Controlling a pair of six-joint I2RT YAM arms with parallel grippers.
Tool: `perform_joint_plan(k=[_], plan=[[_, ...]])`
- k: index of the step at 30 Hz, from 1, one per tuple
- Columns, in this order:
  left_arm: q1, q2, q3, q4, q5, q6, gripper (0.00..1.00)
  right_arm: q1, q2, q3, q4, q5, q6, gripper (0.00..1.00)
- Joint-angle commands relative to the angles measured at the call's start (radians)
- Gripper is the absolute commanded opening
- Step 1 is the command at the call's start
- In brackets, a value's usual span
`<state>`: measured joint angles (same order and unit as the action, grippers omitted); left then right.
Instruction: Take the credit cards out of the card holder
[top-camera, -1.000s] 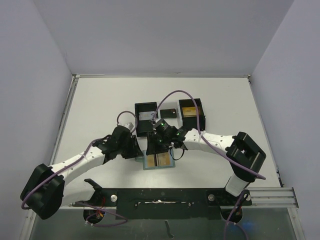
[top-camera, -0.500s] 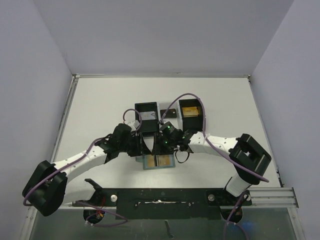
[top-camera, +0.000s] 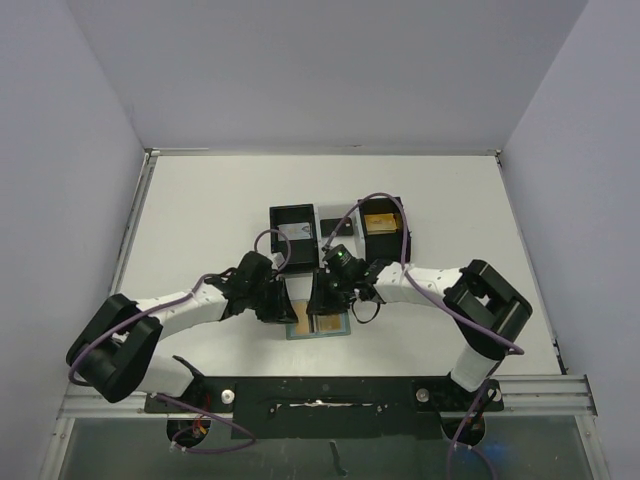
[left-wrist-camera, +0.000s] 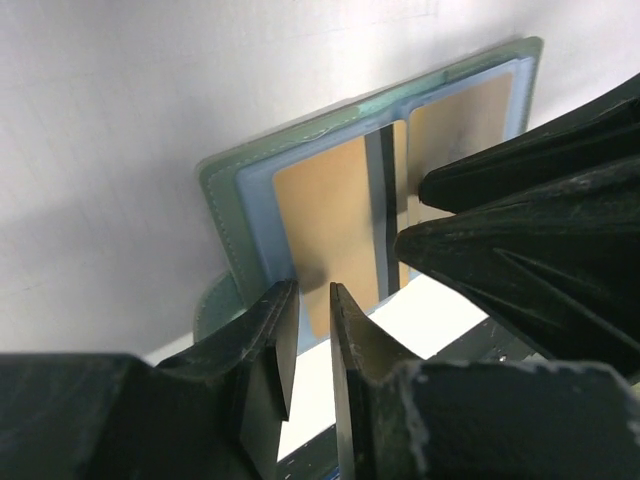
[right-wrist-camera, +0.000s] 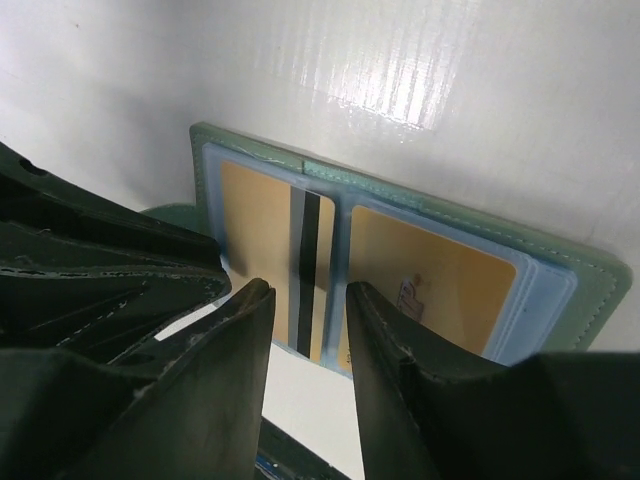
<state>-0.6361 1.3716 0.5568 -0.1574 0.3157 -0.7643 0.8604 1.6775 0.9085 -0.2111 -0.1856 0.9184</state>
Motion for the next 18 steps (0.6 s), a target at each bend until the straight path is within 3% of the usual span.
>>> perform_joint_plan(k=[1, 9, 18], plan=[[-0.006, 0.02, 0.044, -0.024, -0.026, 0.036, 0.18, -0.027, 0.013, -0.024, 0.062, -0.06, 0.022, 0.36], [-0.007, 0.046, 0.041, -0.042, -0.045, 0.056, 0.16, -0.034, 0.047, -0.019, 0.109, -0.118, 0.016, 0.31], [-0.007, 0.052, 0.042, -0.069, -0.065, 0.067, 0.14, -0.054, 0.047, -0.055, 0.193, -0.176, 0.025, 0.17]])
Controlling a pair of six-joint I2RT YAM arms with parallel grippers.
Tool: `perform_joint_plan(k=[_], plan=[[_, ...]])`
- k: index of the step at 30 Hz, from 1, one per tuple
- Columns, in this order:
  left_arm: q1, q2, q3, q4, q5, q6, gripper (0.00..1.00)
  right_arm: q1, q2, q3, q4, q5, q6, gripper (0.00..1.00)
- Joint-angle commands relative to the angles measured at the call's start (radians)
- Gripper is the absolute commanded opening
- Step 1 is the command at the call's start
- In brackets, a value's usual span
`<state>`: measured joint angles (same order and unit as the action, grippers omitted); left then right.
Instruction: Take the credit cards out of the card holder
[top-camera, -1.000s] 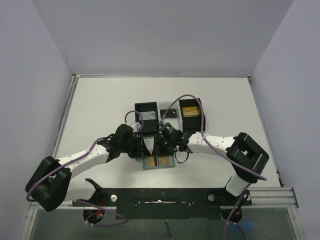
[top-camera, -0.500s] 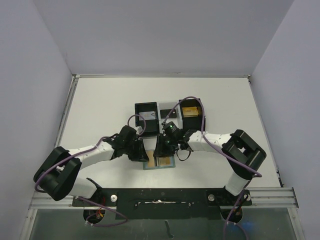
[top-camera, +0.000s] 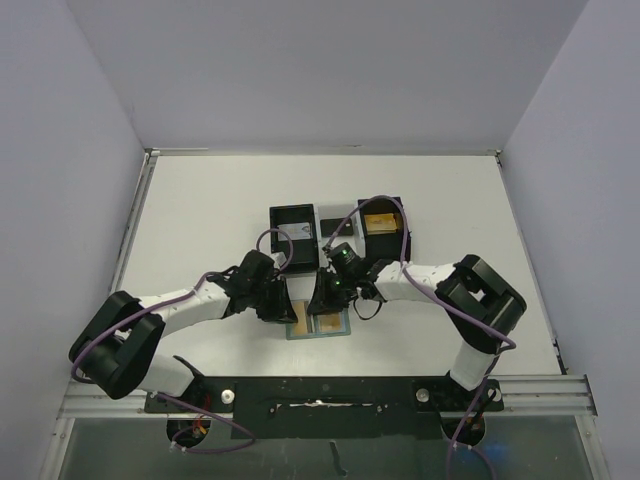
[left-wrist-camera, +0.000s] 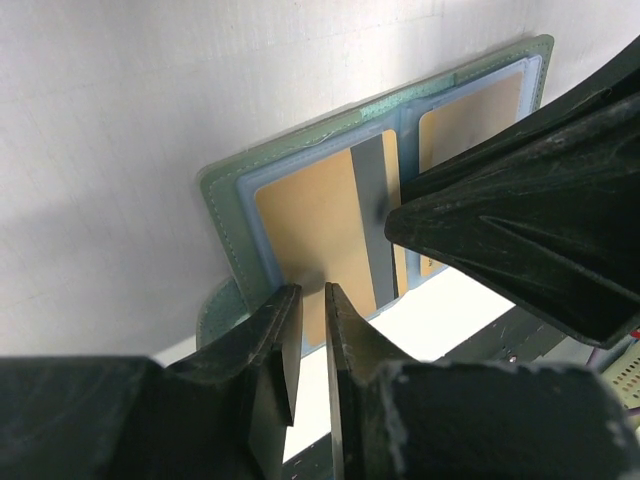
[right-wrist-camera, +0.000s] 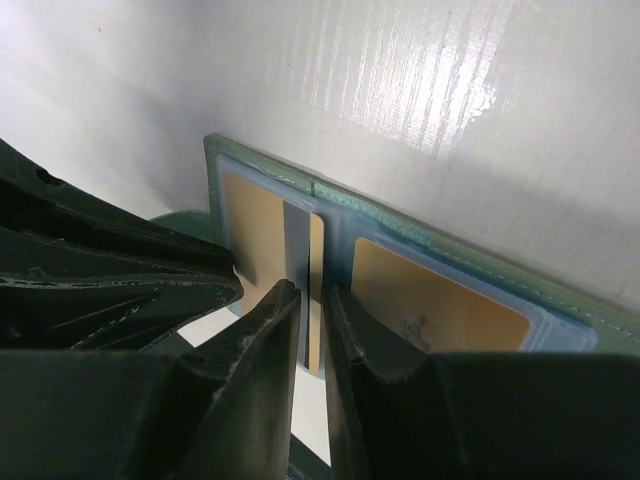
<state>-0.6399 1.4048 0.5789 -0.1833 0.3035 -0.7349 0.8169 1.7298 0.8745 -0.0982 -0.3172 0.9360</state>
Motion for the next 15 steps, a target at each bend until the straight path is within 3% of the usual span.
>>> perform_joint_plan(k=[1, 12, 15], plan=[[-0.003, 0.02, 0.022, -0.045, -0.054, 0.037, 0.14, -0.016, -0.005, -0.028, 0.092, -0.051, 0.01, 0.16], [-0.002, -0.003, 0.035, -0.051, -0.064, 0.045, 0.15, -0.028, 0.0, -0.051, 0.138, -0.09, 0.015, 0.15], [-0.003, 0.005, 0.035, -0.05, -0.058, 0.04, 0.15, -0.027, 0.001, -0.056, 0.162, -0.1, 0.019, 0.07]])
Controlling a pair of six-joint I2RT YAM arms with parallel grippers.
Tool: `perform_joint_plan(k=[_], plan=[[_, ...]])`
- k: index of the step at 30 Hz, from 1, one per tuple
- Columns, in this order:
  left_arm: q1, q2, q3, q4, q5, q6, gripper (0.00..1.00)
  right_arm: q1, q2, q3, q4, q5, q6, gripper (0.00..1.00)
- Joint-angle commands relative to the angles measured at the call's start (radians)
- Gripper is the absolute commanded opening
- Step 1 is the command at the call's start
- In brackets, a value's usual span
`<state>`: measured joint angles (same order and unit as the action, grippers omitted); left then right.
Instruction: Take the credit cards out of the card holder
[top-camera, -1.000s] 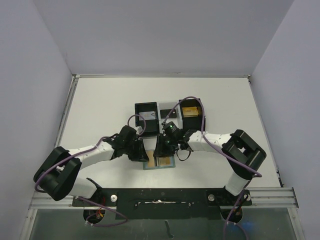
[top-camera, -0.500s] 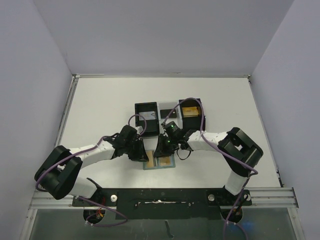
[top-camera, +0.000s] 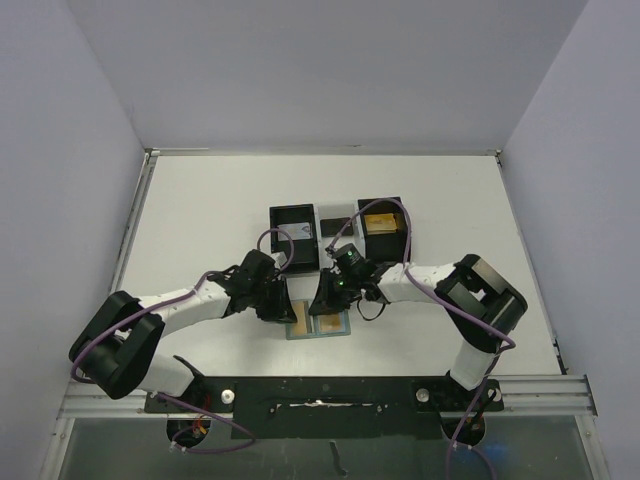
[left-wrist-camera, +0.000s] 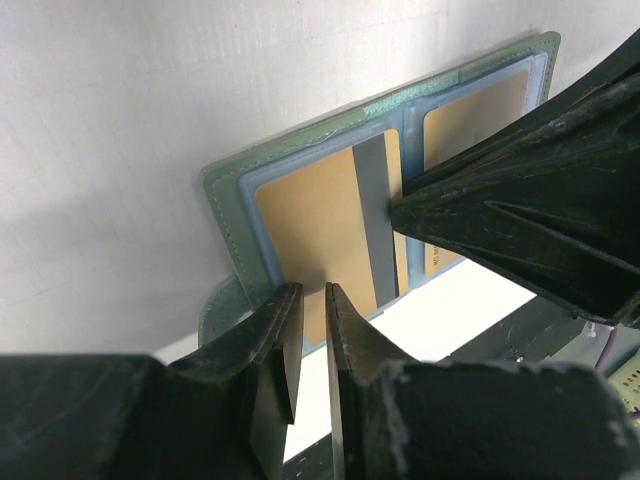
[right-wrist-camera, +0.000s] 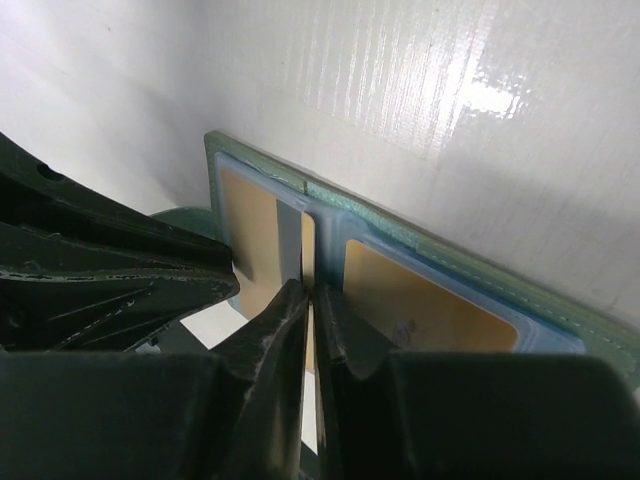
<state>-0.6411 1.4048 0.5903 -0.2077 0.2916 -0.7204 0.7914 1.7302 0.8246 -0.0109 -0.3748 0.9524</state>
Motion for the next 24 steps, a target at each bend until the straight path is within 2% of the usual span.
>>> perform_joint_plan(k=[1, 4, 13, 21, 24], plan=[[-0.002, 0.002, 0.02, -0.024, -0.052, 0.021, 0.15, -0.002, -0.004, -0.011, 0.079, -0.042, 0.004, 0.05], [0.0, -0.014, 0.008, -0.021, -0.074, 0.013, 0.15, -0.006, -0.039, -0.026, 0.09, -0.033, 0.001, 0.0], [-0.001, 0.011, 0.027, -0.039, -0.087, 0.027, 0.15, -0.039, -0.118, -0.074, 0.077, -0.032, -0.014, 0.0], [-0.002, 0.013, 0.026, -0.014, -0.054, 0.037, 0.14, -0.047, -0.105, -0.087, 0.094, -0.05, -0.004, 0.0], [-0.002, 0.02, 0.029, -0.014, -0.048, 0.044, 0.14, -0.048, -0.086, -0.093, 0.14, -0.069, 0.025, 0.08]])
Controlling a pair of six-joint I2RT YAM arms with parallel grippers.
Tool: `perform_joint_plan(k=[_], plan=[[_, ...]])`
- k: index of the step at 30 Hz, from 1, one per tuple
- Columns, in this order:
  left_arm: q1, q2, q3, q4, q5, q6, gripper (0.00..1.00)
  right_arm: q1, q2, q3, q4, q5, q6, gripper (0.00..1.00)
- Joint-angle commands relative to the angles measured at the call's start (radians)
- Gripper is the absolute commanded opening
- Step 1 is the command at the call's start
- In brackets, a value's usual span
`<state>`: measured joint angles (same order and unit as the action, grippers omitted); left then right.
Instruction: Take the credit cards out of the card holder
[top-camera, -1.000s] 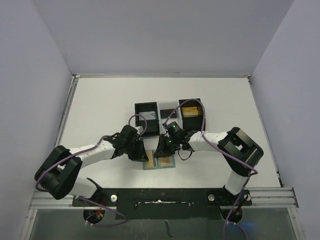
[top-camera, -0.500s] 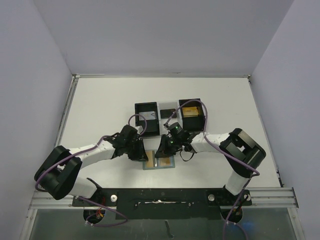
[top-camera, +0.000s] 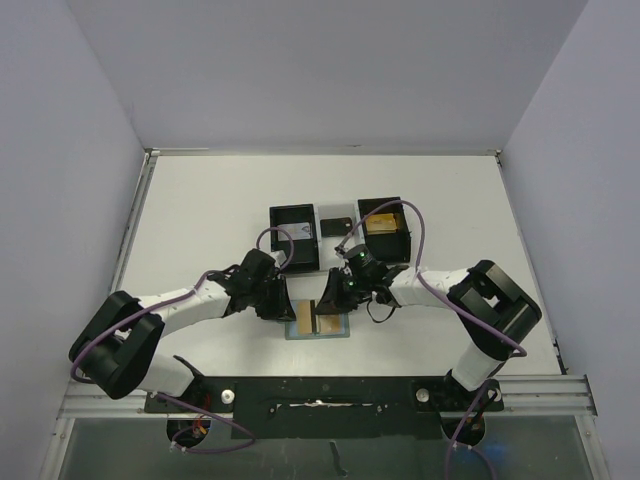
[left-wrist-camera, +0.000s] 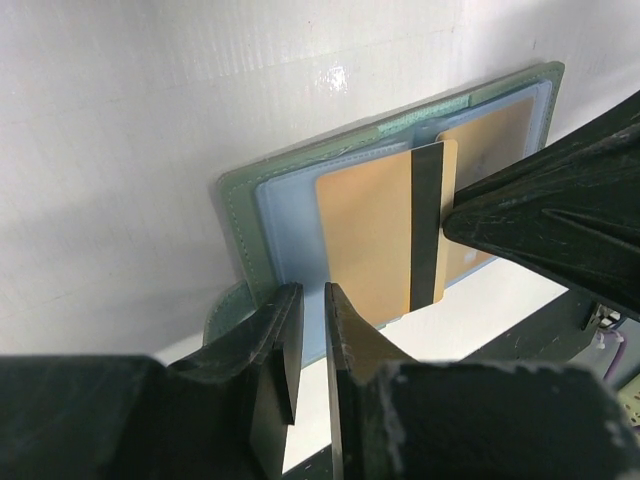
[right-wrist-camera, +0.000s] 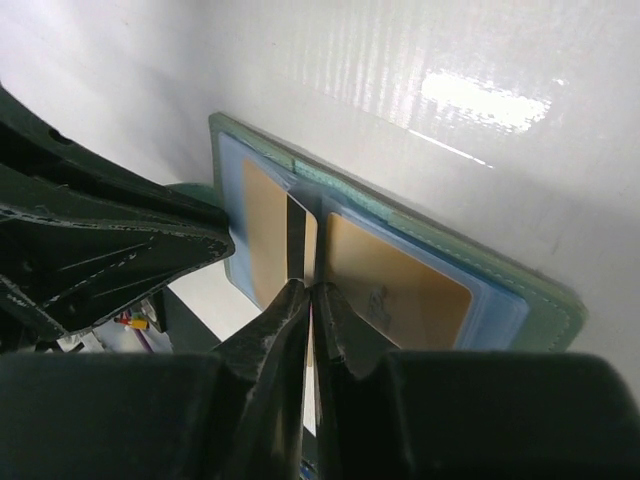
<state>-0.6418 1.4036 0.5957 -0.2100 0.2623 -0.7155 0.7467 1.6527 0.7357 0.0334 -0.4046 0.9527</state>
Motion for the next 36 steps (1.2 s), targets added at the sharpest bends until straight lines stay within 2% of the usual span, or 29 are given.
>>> perform_joint_plan(k=[1, 5, 17, 20, 23, 29, 36], plan=[[0.0, 0.022, 0.024, -0.019, -0.026, 0.04, 0.14, -0.003, -0.003, -0.009, 0.111, -0.045, 0.036, 0.11], [-0.001, 0.027, 0.023, -0.025, -0.034, 0.023, 0.13, -0.003, 0.017, -0.034, 0.157, -0.048, 0.062, 0.18], [-0.012, 0.075, 0.007, -0.013, -0.048, 0.013, 0.08, -0.01, 0.047, -0.096, 0.389, -0.13, 0.12, 0.17], [-0.014, 0.075, 0.003, -0.014, -0.053, 0.012, 0.07, -0.012, 0.047, -0.101, 0.397, -0.131, 0.124, 0.15], [-0.014, 0.074, 0.003, -0.017, -0.057, 0.011, 0.07, -0.018, 0.043, -0.113, 0.404, -0.128, 0.134, 0.09], [-0.015, 0.069, 0.004, -0.029, -0.069, 0.016, 0.05, -0.046, -0.017, -0.134, 0.33, -0.1, 0.098, 0.0], [-0.014, 0.07, 0.012, -0.021, -0.045, 0.036, 0.04, -0.086, -0.065, -0.16, 0.301, -0.136, 0.078, 0.01]])
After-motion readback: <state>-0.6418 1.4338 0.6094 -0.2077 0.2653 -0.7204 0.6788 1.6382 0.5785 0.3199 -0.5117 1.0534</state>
